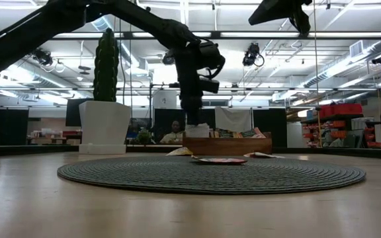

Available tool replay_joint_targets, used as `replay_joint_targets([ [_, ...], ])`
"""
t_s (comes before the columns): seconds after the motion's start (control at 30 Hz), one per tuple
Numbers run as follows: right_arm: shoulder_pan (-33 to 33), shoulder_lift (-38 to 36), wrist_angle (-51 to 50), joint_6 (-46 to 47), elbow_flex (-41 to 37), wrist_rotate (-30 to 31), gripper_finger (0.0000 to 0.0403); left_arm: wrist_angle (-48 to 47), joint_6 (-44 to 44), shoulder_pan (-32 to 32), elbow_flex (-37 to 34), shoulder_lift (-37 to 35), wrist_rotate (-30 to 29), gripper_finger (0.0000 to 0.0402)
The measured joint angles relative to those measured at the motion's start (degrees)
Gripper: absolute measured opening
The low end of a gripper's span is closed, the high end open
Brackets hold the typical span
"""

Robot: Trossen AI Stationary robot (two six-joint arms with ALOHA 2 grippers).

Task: Pick & Place Tea
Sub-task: Put the white tea bag into the left section of the wooden organizer

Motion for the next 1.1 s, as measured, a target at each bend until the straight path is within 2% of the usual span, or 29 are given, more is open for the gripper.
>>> replay_joint_targets([
  [0.1, -0.5, 0.0, 0.0, 0.0, 0.0, 0.0, 0.0004, 0.2, -0.3, 0.3, 0.0, 0.0, -3.5, 0.0189],
  [0.4, -0.8, 0.0, -0.4, 0.0, 0.0, -0.2, 0.0006, 1.8, -1.2, 0.4, 0.3, -2.0, -4.7, 0.0195],
  [0.5, -1.5, 0.0, -4.7, -0.1, 0.0, -1.1, 0.0014, 0.1, -2.6, 0.4, 2.4, -2.8, -5.0, 0.0195],
  [0.57, -3.0, 0.1, -9.3, -1.2, 0.0, -4.1, 0.0023, -2.4, -5.9, 0.3, 4.4, -3.5, -4.9, 0.0195],
  [0.67, -5.4, 0.8, -14.9, -6.6, 0.0, -9.6, 0.0048, -6.3, -12.5, 0.1, 7.0, -5.4, -3.0, 0.0195],
  [0.8, -8.4, 3.7, -17.2, -19.5, 0.0, -14.9, 0.0103, -10.3, -21.8, -0.9, 7.9, -8.9, 2.1, 0.0195],
  [0.93, -11.3, 8.8, -17.5, -31.9, -0.6, -16.4, 0.0162, -13.4, -27.3, -3.1, 8.0, -12.2, 5.0, 0.0195],
  [1.1, -14.1, 15.5, -15.2, -38.2, -4.7, -16.8, 0.0207, -16.3, -29.2, -7.0, 8.0, -14.5, 5.1, 0.0195],
])
